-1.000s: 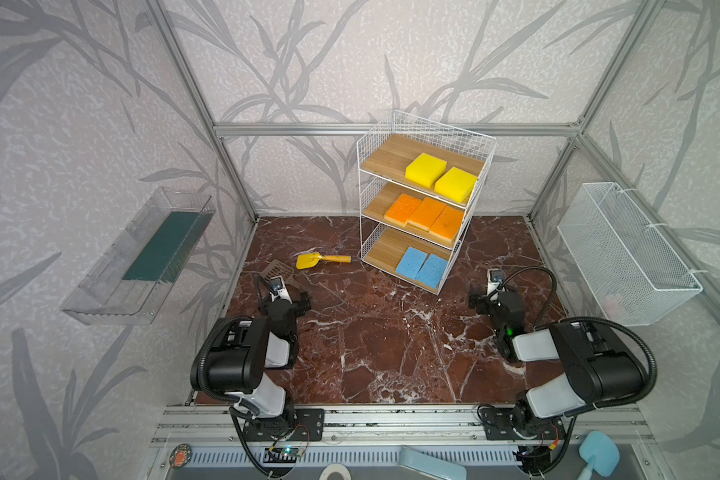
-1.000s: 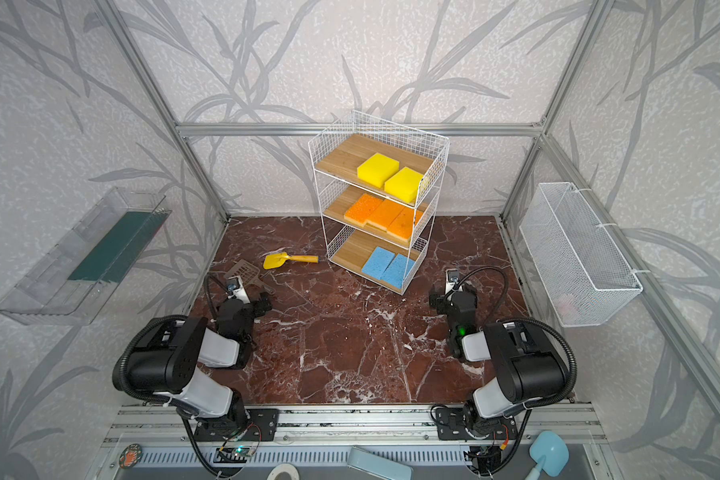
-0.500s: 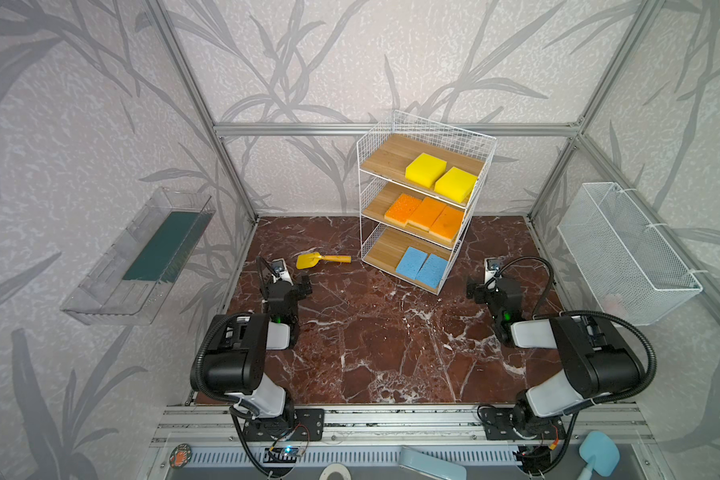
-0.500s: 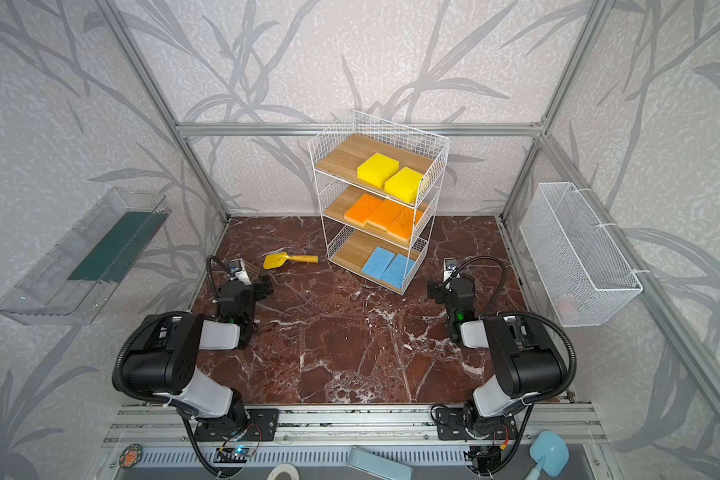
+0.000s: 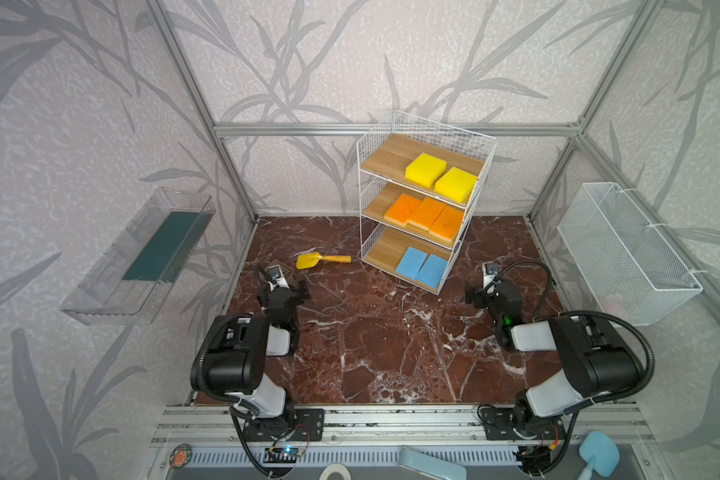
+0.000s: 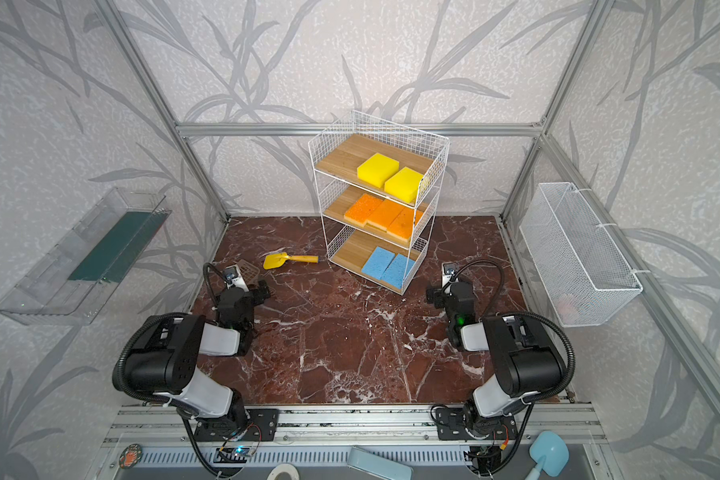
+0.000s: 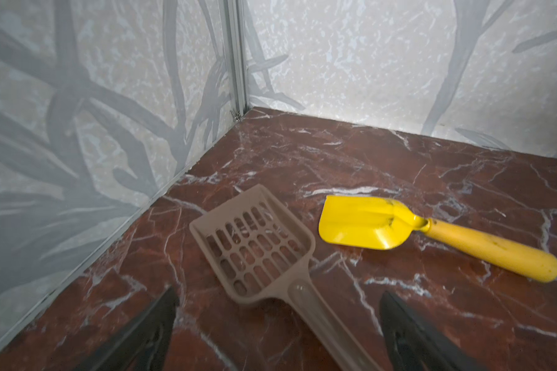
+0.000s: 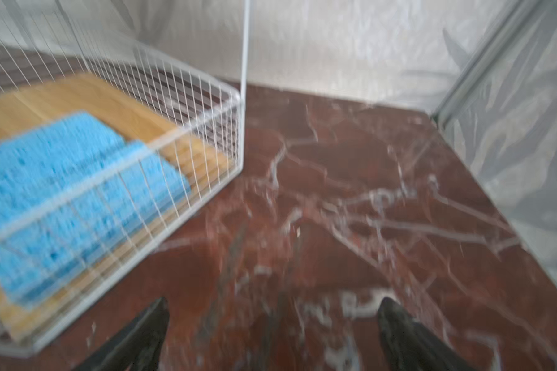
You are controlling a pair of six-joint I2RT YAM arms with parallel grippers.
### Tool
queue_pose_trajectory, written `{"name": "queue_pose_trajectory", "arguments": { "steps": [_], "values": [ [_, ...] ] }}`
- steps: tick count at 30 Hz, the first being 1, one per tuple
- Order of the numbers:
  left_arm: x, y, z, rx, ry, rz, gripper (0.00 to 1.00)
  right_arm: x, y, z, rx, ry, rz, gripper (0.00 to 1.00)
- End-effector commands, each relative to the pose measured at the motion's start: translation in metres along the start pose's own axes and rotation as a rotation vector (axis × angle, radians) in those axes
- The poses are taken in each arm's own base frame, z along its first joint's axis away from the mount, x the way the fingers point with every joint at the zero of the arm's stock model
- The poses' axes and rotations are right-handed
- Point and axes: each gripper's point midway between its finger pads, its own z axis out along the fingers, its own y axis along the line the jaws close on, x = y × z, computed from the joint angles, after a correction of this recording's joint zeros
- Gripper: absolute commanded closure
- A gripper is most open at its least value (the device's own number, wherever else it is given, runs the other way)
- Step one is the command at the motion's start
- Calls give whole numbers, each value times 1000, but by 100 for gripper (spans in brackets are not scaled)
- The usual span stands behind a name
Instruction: Place and organize the cleaning sponges onto the shelf
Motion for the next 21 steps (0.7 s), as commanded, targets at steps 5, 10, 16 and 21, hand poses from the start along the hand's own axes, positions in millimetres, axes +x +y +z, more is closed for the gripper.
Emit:
{"name": "queue_pose_trajectory", "arguments": {
  "steps": [5, 10, 16, 21],
  "values": [
    [5, -3, 0, 7, 37, 37, 1, 4, 7, -8, -69, 23, -3, 1],
    [-1, 16, -24, -35, -99, -46, 1, 3, 1, -35, -34, -137, 14, 1],
    [3, 5, -7, -20, -6, 2, 1, 6, 0, -3, -27, 63, 8, 1],
    [6, -5, 1, 6, 40, 51, 1, 6, 2, 0, -32, 31, 9, 1]
  ]
}}
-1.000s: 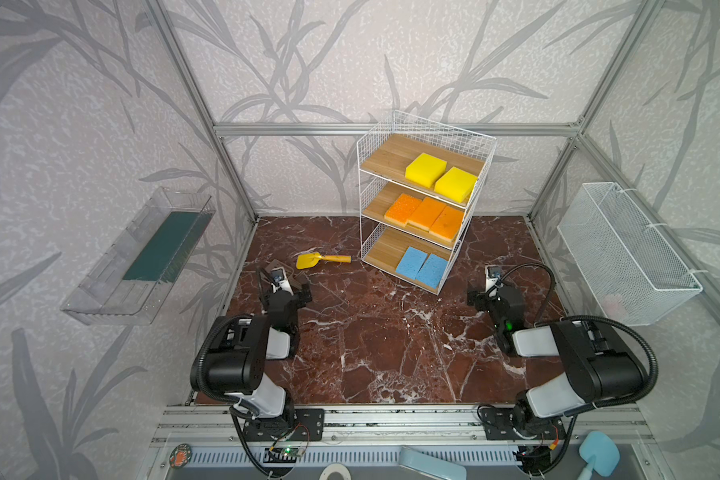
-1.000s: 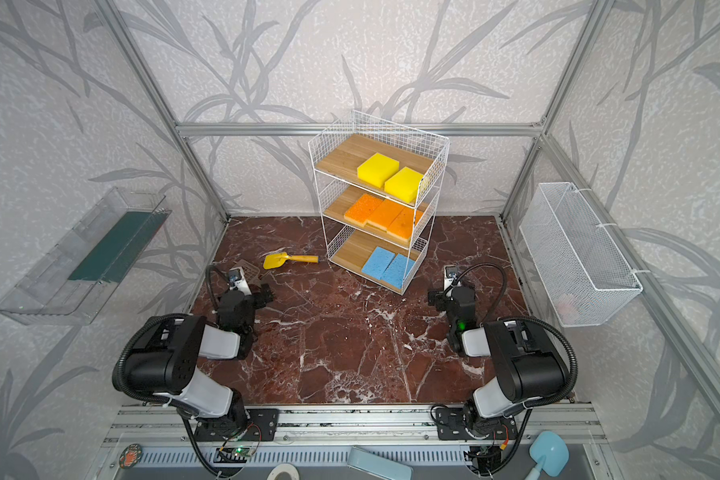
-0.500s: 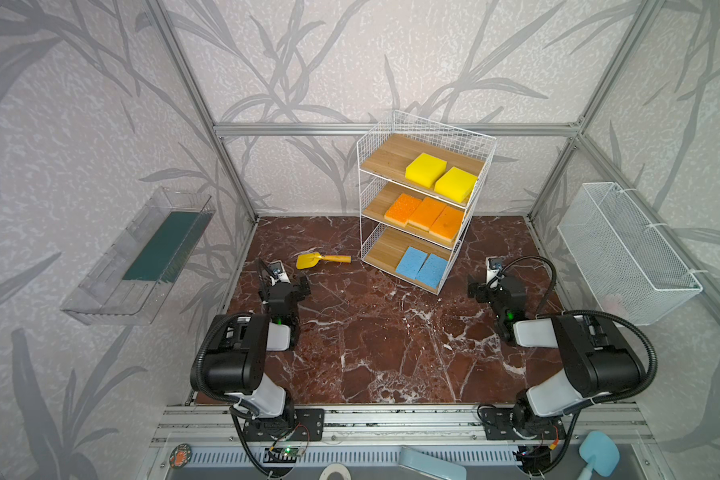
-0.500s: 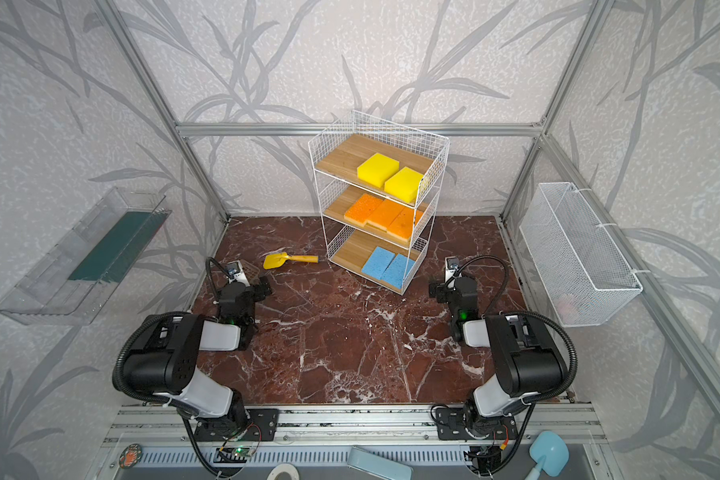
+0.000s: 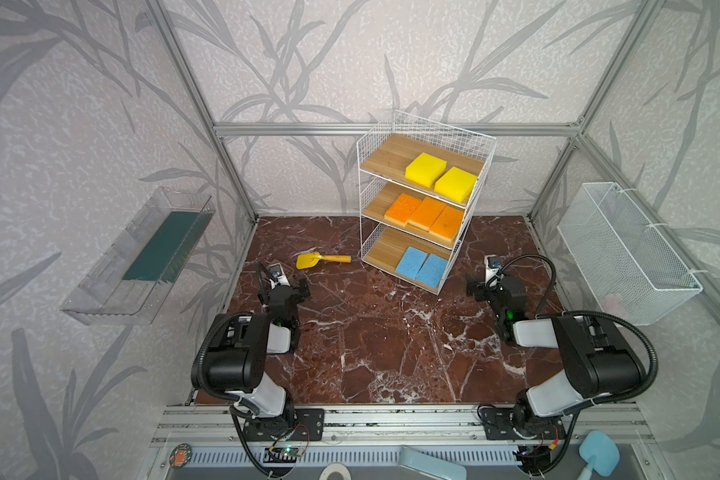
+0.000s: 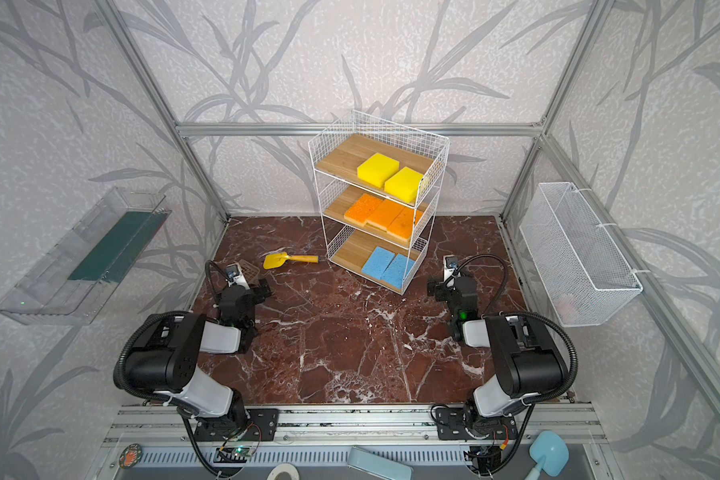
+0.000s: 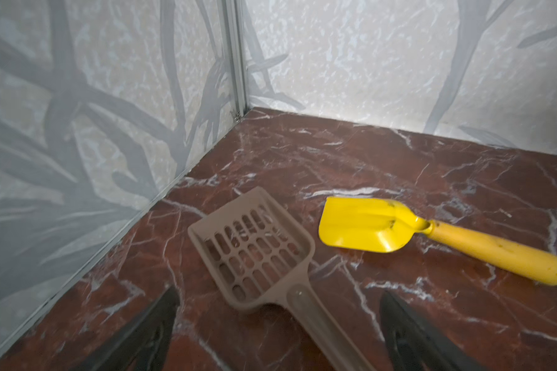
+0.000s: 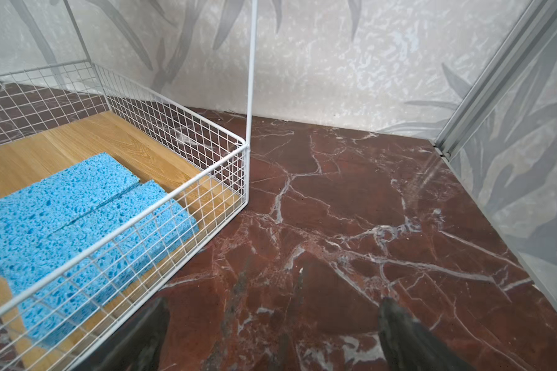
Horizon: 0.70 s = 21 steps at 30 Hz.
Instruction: Place and organize the cleaning sponges onto the shelf
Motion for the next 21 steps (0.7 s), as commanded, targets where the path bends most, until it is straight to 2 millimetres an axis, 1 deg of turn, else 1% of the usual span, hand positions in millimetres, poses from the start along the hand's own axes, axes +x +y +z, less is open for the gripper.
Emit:
{"name": "queue_pose_trajectory", "arguments": {
  "steps": [1, 3, 4, 5, 7, 8, 9, 10, 12, 14, 15, 17, 19, 20, 21],
  "values": [
    [6, -2, 0, 5, 48, 35, 1, 12, 0, -1, -1, 65, 2, 1],
    [5, -3, 0, 8, 37, 36, 1, 11, 1, -3, -5, 70, -3, 1],
    [5, -3, 0, 7, 40, 34, 1, 9, 5, -6, -26, 41, -6, 1],
    [5, -3, -1, 7, 39, 32, 1, 6, 9, -13, -52, 1, -19, 1],
    [2, -1, -5, 6, 7, 22, 1, 5, 16, -36, -84, -94, -39, 1],
    [0, 2, -9, -4, -19, 6, 1, 5, 16, -42, -84, -128, -41, 1],
    [-1, 10, -16, -33, -55, -25, 1, 8, 14, -43, -76, -137, -36, 1],
    [-3, 13, -23, -28, -92, -43, 1, 8, 14, -39, -69, -137, -34, 1],
    [-1, 9, -29, 6, -126, -33, 1, 6, 13, -24, -61, -114, -31, 1],
    [1, 7, -30, 19, -115, -28, 1, 13, 10, -12, -50, 4, -25, 1],
    [0, 7, -27, 11, -106, -24, 1, 13, 11, -5, -56, 78, -29, 1],
    [4, 5, -20, 8, -61, -8, 1, 11, 9, -2, -55, 57, -17, 1],
    [4, 3, -8, -9, -5, 9, 1, 9, 8, 0, -46, 18, -9, 1],
    [8, 0, -2, -7, 36, 26, 1, 11, 8, -1, -45, 36, -8, 1],
    [7, -3, 1, 1, 57, 44, 1, 11, 8, -1, -50, 57, -12, 1]
  ]
}}
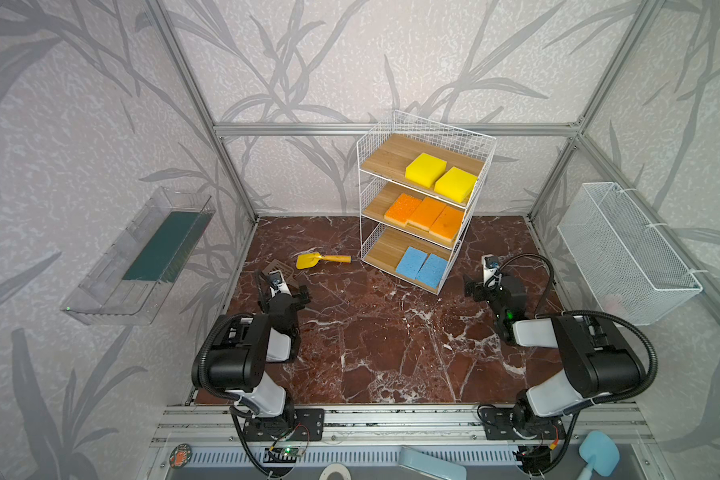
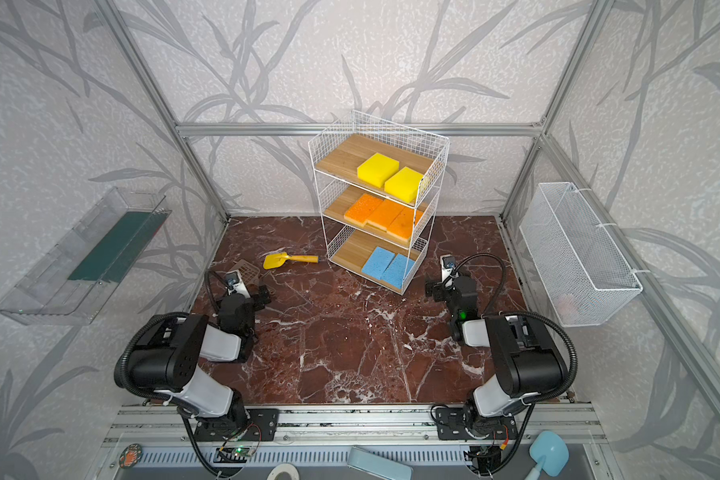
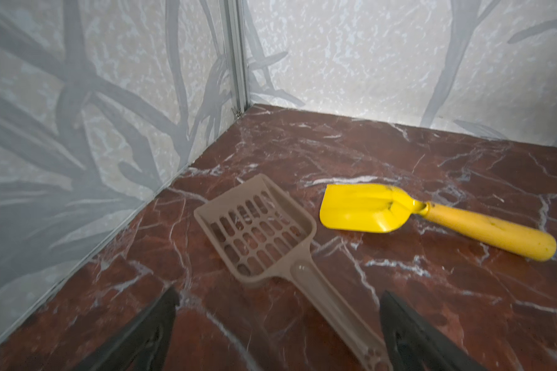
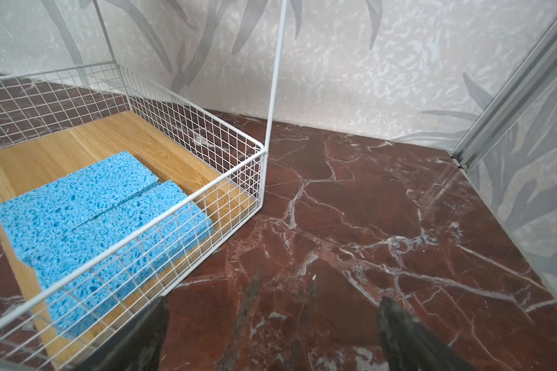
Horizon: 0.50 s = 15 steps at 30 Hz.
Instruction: Place and organize the cleaning sponges onto the shelf
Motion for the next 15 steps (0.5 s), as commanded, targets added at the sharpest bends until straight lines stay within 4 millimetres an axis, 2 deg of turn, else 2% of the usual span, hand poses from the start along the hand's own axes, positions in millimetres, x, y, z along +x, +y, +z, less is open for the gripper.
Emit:
{"name": "queue_pose_trajectory", "arguments": {
  "steps": [1, 5, 7, 9, 10, 13, 15],
  "values": [
    [-4, -8, 6, 19, 50, 33, 1, 14, 0, -2, -3, 85, 6, 1],
    [-4, -9, 4, 25, 31, 38, 1, 10, 6, -11, -27, 28, -16, 1],
    [-9, -10, 0, 43, -14, 33, 1, 7, 14, -31, -47, -62, -46, 1],
    [-11, -13, -17, 98, -92, 21, 1, 7, 21, -48, -73, -145, -74, 1],
    [-10, -12, -30, 115, -132, 7, 1, 7, 22, -49, -74, -158, -77, 1],
    [-7, -3, -27, 62, -84, -11, 1, 9, 24, -33, -86, -122, -79, 1],
    [-7, -1, -18, 31, -71, -15, 1, 10, 18, -19, -63, -64, -65, 1]
  ]
}}
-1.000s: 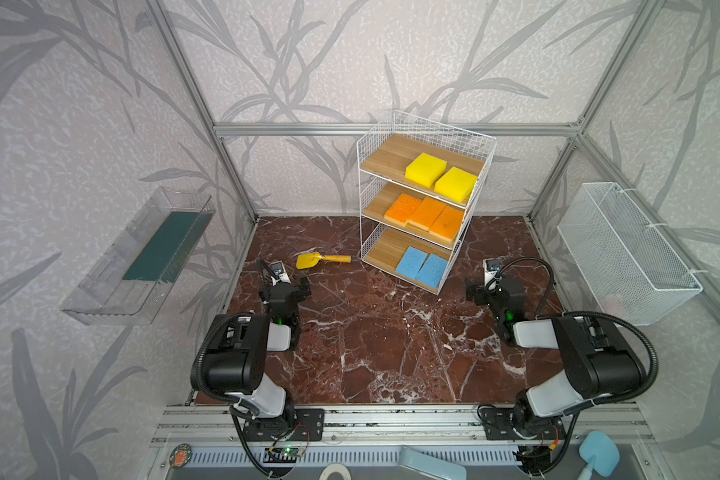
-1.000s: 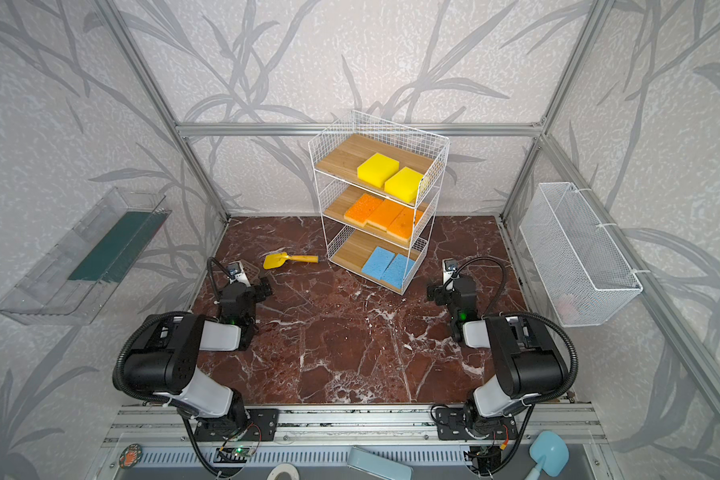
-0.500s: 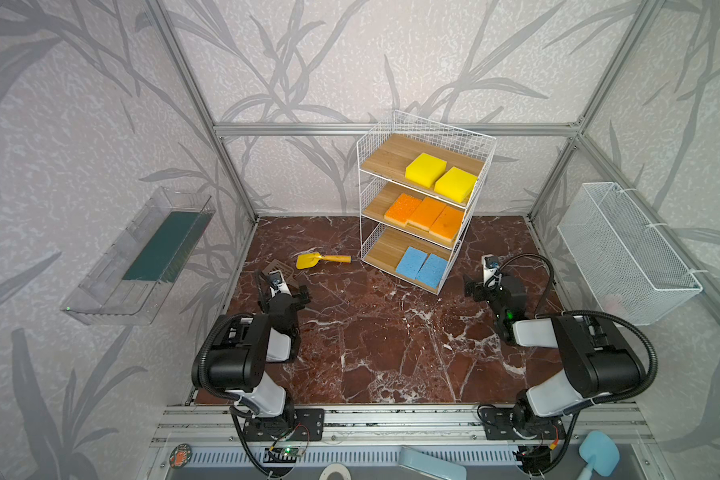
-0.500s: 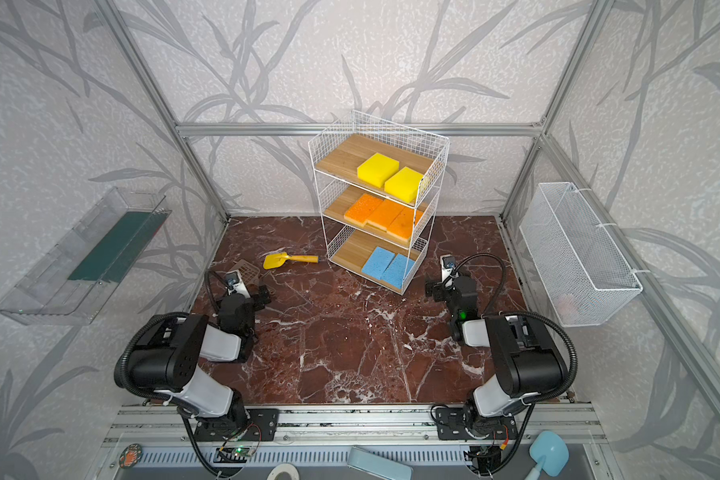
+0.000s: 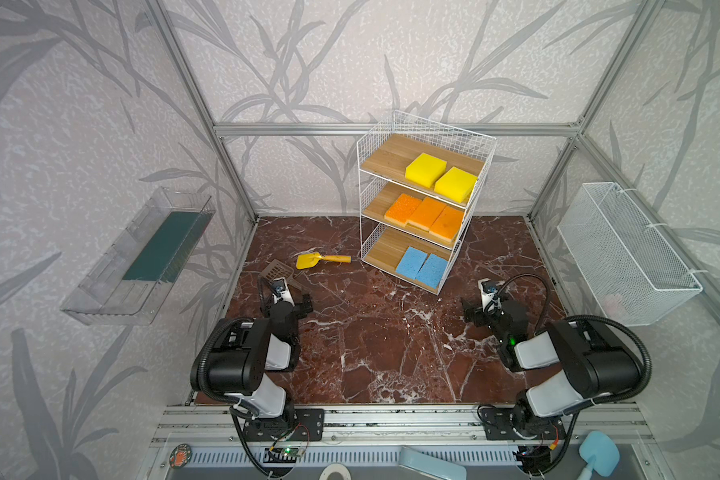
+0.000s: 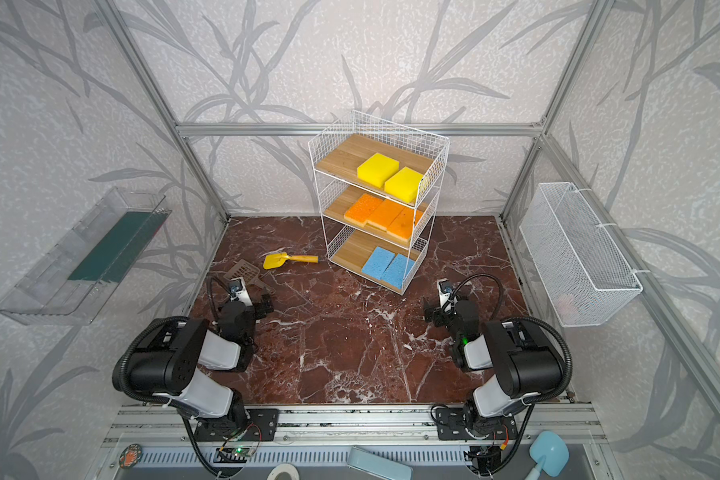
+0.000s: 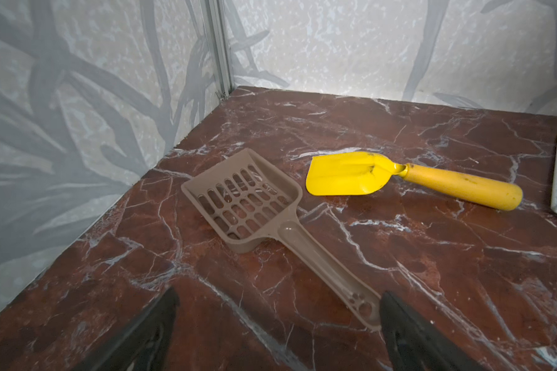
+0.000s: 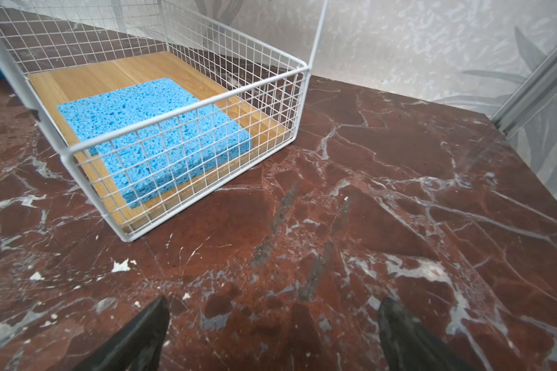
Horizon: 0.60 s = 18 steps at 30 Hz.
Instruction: Place and organize the cleaning sponges onto the shelf
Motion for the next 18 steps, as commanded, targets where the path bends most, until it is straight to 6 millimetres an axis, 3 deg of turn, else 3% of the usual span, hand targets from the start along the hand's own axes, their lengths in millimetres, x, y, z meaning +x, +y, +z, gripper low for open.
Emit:
{"name": "queue_pose_trajectory", "arguments": {
  "steps": [1, 3, 5, 9, 11, 15, 18],
  "values": [
    [-34, 2, 13, -42, -95, -23, 1, -33, -13, 21, 44, -26, 1, 1],
    [-28, -1, 21, -46, -19, -13, 1, -32, -22, 27, 70, 63, 40, 1],
    [-26, -3, 30, -55, 57, 5, 1, -32, -25, 30, 79, 43, 59, 1],
    [-32, -4, 30, -51, -11, 15, 1, -35, -24, 28, 53, 0, 53, 1],
    [-30, -3, 23, -44, -10, 4, 1, -37, -18, 20, 30, -19, 41, 1],
    [-31, 6, -12, -12, -155, -69, 1, -36, -9, -13, 23, -159, 4, 1],
    [-35, 13, 10, -103, -116, -55, 1, -40, -10, 1, 20, -170, 8, 1]
  ]
}}
